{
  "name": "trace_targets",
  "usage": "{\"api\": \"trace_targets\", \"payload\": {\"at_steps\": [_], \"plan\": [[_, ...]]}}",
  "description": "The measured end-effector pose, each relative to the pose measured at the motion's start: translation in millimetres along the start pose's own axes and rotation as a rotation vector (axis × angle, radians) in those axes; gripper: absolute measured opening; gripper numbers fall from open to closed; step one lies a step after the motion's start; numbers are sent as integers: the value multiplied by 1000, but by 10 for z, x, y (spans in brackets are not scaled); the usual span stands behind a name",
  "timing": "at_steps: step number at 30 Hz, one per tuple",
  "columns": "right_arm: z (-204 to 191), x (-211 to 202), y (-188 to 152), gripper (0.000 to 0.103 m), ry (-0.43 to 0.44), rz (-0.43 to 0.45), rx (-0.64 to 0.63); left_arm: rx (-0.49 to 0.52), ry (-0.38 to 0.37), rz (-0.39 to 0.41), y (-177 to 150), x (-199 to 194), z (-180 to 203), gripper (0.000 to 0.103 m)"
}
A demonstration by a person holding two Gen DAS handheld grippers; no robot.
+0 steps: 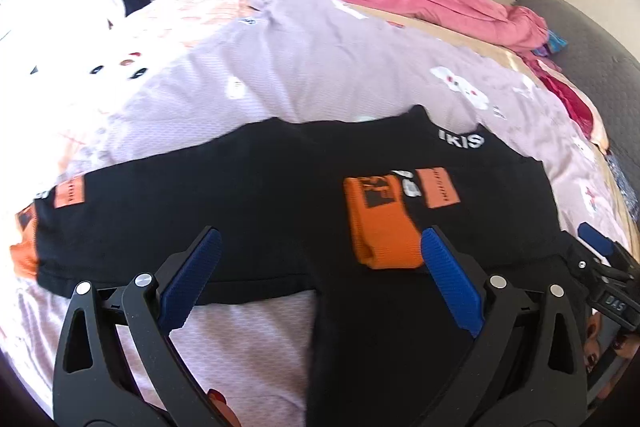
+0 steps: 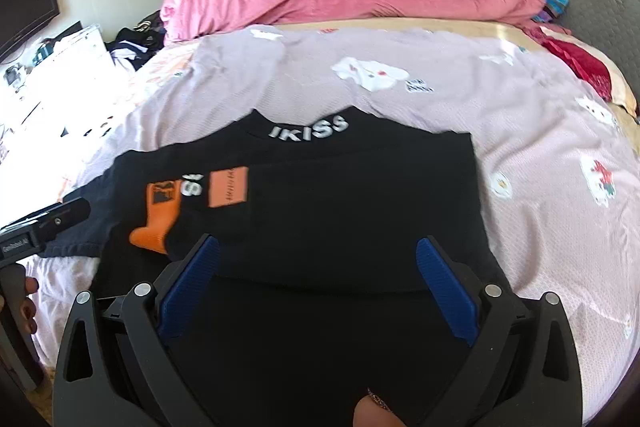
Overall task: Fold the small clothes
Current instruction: 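Move the left tool toward the other orange sleeve cuff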
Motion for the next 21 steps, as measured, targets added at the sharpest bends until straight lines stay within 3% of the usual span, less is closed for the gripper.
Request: {"api": "trace_targets", "payload": {"at_steps": [13, 21], "plan": [[-915, -35, 294, 98, 128, 47, -133, -101, 81, 58, 107, -199, -537, 94], [-1335, -9, 277, 98, 165, 49, -211, -182, 141, 81, 123, -319, -929, 94]]}}
Point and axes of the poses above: each gripper's, at about its wrist camera, not at the fingertips, and x roughly the way its jaws point, z to its right, y to its top, the point moved 7 cm from there along x, roughly the way its jaws point
